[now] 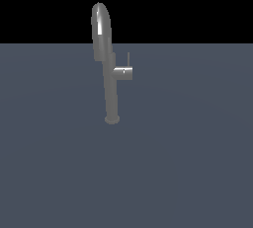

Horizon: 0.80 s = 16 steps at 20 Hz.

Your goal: Turn on the faucet by rotating a designated handle.

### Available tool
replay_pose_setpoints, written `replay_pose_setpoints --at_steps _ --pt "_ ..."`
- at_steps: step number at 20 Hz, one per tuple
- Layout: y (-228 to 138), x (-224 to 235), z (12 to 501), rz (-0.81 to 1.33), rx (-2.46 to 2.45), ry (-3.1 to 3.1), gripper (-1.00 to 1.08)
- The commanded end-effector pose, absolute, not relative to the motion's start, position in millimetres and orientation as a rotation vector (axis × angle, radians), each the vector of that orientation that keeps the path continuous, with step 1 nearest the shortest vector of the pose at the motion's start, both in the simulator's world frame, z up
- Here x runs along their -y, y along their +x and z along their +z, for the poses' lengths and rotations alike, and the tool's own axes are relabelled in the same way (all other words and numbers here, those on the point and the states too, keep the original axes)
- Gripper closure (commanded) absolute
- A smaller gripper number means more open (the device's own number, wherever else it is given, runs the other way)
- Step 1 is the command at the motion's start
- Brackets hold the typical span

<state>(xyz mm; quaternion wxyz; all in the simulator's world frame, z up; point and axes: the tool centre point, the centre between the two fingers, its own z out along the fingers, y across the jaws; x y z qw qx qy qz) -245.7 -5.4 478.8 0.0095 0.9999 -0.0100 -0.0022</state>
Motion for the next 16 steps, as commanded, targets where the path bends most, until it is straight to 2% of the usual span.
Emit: replay_pose_setpoints --at_steps 1,16 --pt "-245.7 5.4 478.8 -0.007 0.031 3.123 1.08" --pt "-218.0 -1.5 475.8 -0.143 0.160 3.195 1.08"
